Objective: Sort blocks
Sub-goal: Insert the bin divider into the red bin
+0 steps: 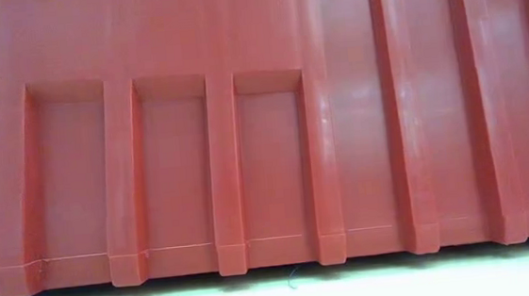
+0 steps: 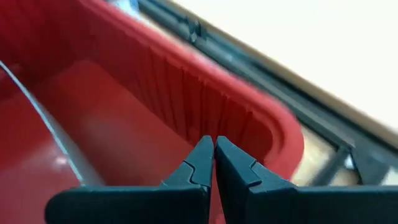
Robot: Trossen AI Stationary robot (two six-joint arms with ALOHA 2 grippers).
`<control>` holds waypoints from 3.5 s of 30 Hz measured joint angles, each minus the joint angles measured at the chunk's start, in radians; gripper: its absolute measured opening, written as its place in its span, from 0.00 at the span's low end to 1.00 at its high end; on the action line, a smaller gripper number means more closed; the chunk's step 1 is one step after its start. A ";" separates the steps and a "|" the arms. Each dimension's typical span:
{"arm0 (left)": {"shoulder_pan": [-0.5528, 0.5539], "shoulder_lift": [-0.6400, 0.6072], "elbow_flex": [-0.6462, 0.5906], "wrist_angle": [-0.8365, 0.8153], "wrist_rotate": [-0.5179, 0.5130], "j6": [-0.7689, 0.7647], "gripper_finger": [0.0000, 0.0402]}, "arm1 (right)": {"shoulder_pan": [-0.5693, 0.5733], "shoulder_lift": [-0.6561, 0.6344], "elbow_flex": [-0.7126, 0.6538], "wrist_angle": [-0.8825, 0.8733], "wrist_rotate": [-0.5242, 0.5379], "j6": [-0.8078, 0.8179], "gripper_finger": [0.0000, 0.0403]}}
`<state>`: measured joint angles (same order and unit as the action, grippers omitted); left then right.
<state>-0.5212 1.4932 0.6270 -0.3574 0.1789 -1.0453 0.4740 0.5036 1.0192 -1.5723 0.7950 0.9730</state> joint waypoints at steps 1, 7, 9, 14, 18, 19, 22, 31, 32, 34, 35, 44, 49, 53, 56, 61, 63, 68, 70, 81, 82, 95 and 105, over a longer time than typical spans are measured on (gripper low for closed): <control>-0.001 0.002 0.002 0.000 0.000 0.007 0.00 | 0.000 0.000 -0.014 0.000 -0.025 0.001 0.00; -0.009 0.002 0.005 -0.008 0.003 0.016 0.00 | 0.001 0.004 -0.092 0.000 -0.175 0.027 0.00; -0.015 0.001 0.004 -0.010 0.007 0.016 0.00 | 0.001 0.003 -0.114 0.001 -0.207 0.040 0.00; -0.043 -0.001 0.002 -0.072 0.054 0.018 0.00 | 0.001 0.001 -0.139 0.010 -0.210 0.051 0.00; -0.069 -0.001 -0.004 -0.142 0.111 0.018 0.00 | 0.001 0.001 -0.143 0.010 -0.210 0.064 0.00; -0.076 -0.001 -0.007 -0.157 0.124 0.017 0.00 | 0.001 0.001 -0.143 0.009 -0.210 0.064 0.00; -0.086 -0.002 -0.010 -0.208 0.155 0.010 0.00 | 0.001 0.001 -0.143 0.008 -0.211 0.064 0.00; -0.087 -0.047 -0.007 -0.296 0.098 -0.015 0.00 | 0.001 0.001 -0.144 0.005 -0.203 0.053 0.00; -0.087 -0.062 -0.007 -0.300 0.078 -0.016 0.00 | 0.001 0.001 -0.141 0.004 -0.201 0.056 0.00; -0.087 -0.096 -0.007 -0.309 0.051 -0.029 0.00 | 0.001 0.002 -0.130 -0.005 -0.190 0.056 0.00; -0.087 -0.118 -0.005 -0.316 0.041 -0.048 0.00 | 0.001 0.002 -0.120 -0.012 -0.177 0.056 0.00; -0.087 -0.357 -0.003 -0.326 -0.187 -0.135 0.00 | 0.000 0.001 0.030 0.006 -0.066 0.001 0.00; -0.086 -0.460 -0.002 -0.325 -0.317 -0.141 0.00 | 0.000 0.001 0.091 0.029 -0.117 -0.058 0.00; -0.086 -0.518 -0.001 -0.328 -0.431 -0.173 0.00 | 0.000 0.007 0.108 0.069 -0.264 -0.120 0.00; -0.084 -0.551 -0.001 -0.326 -0.520 -0.194 0.00 | 0.001 0.027 0.105 0.090 -0.390 -0.134 0.00; -0.084 -0.607 -0.001 -0.324 -0.623 -0.229 0.00 | 0.001 0.065 0.103 0.090 -0.454 -0.149 0.00; -0.084 -0.633 -0.001 -0.324 -0.657 -0.234 0.00 | 0.001 0.060 0.105 0.087 -0.422 -0.152 0.00; -0.084 -0.694 0.000 -0.324 -0.719 -0.261 0.00 | 0.001 0.010 0.134 0.006 -0.352 -0.052 0.00; -0.084 -0.715 0.000 -0.324 -0.736 -0.266 0.00 | 0.001 -0.028 0.141 0.004 -0.347 -0.028 0.00; -0.079 -0.787 0.000 -0.260 -0.870 -0.304 0.13 | -0.002 -0.218 0.073 0.000 -0.252 0.136 0.00; -0.076 -0.790 0.000 -0.245 -0.878 -0.304 0.16 | -0.002 -0.225 0.060 0.000 -0.249 0.140 0.00; -0.049 -0.775 0.000 -0.237 -0.884 -0.363 0.41 | -0.002 -0.208 -0.032 0.002 -0.255 0.207 0.12; 0.017 -0.775 0.000 -0.280 -0.883 -0.392 0.51 | -0.002 -0.200 -0.053 0.002 -0.191 0.259 0.44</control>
<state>-0.5040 0.7181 0.6270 -0.6378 -0.7044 -1.4375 0.4725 0.3035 0.9663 -1.5707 0.6038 1.2321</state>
